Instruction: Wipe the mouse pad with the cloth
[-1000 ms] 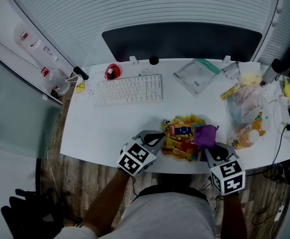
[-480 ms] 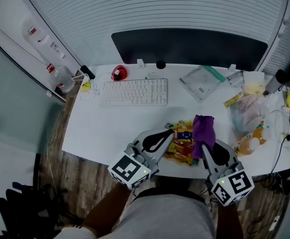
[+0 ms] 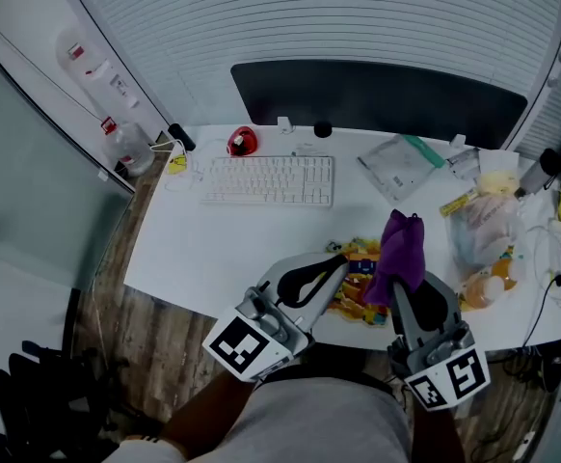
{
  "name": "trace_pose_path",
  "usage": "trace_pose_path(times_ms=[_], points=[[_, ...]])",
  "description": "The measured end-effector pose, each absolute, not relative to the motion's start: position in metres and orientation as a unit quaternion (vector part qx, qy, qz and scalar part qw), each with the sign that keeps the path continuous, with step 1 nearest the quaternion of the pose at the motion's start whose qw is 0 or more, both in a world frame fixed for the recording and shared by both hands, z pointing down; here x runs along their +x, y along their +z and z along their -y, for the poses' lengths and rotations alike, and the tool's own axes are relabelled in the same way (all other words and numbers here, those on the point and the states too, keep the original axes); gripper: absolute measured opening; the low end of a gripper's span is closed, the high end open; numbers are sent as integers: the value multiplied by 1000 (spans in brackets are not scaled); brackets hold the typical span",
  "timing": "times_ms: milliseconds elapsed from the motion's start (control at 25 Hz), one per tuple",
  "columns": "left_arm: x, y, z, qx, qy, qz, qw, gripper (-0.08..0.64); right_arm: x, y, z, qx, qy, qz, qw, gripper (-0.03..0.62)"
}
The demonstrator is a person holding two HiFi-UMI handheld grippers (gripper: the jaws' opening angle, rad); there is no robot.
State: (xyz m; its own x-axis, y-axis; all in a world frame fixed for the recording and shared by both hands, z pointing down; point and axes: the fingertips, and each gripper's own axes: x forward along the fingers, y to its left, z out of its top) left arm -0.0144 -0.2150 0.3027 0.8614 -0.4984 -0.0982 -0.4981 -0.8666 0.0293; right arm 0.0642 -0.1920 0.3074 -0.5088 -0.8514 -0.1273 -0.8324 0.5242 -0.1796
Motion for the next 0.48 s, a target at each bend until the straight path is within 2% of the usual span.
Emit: trace_pose_path(times_ms=[480], points=[[-18, 297, 212, 964, -57, 260, -10, 17, 55, 298, 184, -489, -13, -866, 104, 69]])
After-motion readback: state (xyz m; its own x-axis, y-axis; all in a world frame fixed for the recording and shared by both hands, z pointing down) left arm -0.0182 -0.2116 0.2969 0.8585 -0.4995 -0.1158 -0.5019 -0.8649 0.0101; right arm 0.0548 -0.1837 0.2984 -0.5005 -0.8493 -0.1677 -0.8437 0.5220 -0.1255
